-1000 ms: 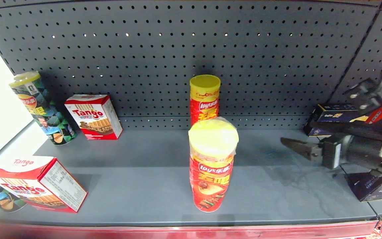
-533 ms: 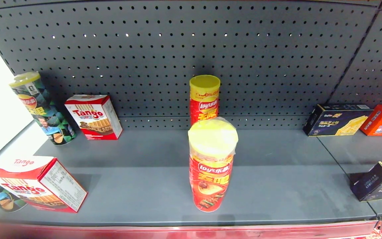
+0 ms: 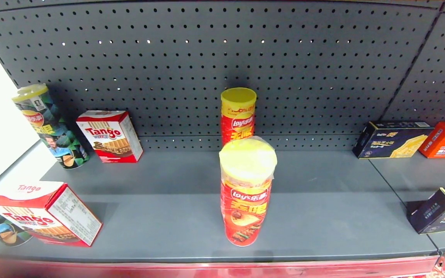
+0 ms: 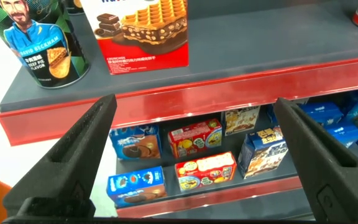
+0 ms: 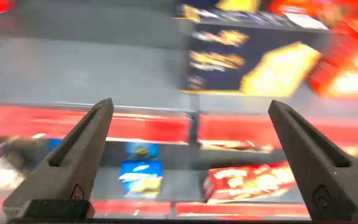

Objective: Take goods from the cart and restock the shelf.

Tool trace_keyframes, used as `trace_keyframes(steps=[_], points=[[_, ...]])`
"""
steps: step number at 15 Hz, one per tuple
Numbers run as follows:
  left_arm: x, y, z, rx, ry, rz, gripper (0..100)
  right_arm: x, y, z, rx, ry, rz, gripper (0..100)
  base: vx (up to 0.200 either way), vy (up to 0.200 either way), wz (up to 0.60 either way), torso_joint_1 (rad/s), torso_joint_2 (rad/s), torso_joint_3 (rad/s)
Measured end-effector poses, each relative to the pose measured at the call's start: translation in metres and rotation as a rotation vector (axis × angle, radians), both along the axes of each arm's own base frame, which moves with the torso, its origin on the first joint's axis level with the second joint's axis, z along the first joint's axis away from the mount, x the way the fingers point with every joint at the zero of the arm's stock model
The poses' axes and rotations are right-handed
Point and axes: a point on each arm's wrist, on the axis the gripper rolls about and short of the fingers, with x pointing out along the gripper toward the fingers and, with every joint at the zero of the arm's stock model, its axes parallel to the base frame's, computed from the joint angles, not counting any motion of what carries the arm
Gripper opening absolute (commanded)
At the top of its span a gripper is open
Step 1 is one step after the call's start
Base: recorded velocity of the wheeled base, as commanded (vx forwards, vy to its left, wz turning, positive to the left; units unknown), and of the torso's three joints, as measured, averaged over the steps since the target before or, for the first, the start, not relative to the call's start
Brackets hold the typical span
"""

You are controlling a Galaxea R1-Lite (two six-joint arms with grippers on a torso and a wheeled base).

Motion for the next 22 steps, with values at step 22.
trace_keyframes(steps=[22], points=[[0.000,0.000,0.000,-0.008,0.001,0.008,100,-0.002,0.002,-0.032,0.065,0.018,0.064,100,0.000,0.000,0.00,0.000,0.00,0.000]])
